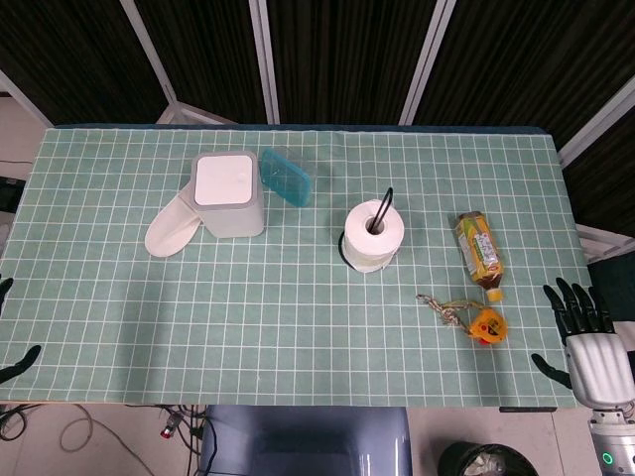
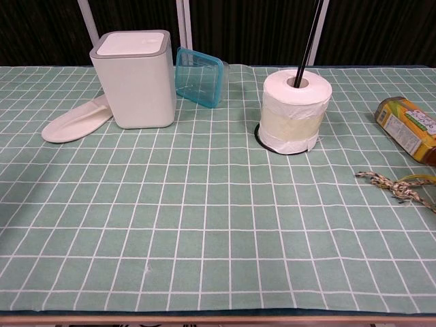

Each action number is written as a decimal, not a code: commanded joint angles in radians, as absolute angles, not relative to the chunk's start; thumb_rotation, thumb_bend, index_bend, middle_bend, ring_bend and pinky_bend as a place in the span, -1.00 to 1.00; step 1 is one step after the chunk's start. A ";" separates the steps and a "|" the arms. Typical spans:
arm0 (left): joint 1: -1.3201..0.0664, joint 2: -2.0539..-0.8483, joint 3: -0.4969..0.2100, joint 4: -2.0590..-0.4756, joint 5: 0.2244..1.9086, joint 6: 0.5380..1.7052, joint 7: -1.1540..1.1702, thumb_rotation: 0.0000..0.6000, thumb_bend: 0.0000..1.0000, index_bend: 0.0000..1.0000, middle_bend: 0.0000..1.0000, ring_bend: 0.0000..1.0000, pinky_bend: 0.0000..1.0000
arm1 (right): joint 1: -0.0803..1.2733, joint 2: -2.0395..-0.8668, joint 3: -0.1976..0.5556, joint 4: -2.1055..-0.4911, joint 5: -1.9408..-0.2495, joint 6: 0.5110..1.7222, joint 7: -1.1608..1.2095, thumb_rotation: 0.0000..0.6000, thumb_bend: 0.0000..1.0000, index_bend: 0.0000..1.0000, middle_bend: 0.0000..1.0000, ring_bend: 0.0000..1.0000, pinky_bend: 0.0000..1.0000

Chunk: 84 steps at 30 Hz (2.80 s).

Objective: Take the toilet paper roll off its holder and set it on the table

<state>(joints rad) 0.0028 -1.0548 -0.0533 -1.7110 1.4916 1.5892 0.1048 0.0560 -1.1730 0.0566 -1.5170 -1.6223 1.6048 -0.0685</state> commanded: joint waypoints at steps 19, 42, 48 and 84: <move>0.003 -1.055 -0.053 -1.714 1.489 1.589 0.108 1.00 -0.65 -0.93 -1.00 -1.00 -0.96 | 0.061 -1.178 0.050 -1.516 -1.619 1.585 -0.065 1.00 -1.00 -1.00 -1.00 -1.00 -1.00; 0.001 -1.063 -0.043 -1.724 1.503 1.583 0.135 1.00 -0.65 -0.93 -1.00 -1.00 -0.96 | 0.258 -1.193 0.187 -1.761 -1.324 1.167 0.457 1.00 -1.00 -1.00 -1.00 -1.00 -1.00; 0.002 -1.062 -0.046 -1.723 1.498 1.584 0.130 1.00 -0.65 -0.93 -1.00 -1.00 -0.96 | 0.342 -1.266 0.258 -1.763 -1.177 1.053 0.494 1.00 -1.00 -1.00 -1.00 -1.00 -1.00; -0.003 -1.061 -0.058 -1.712 1.463 1.569 0.128 1.00 -0.65 -0.93 -1.00 -1.00 -0.96 | 0.685 -1.802 0.470 -1.218 -0.794 0.893 0.254 1.00 -1.00 -1.00 -1.00 -1.00 -1.00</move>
<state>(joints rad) -0.0029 -1.0608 -0.0571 -1.7127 1.4638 1.5698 0.1278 0.6766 -1.7958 0.4622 -1.2247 -0.8030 0.9020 0.2568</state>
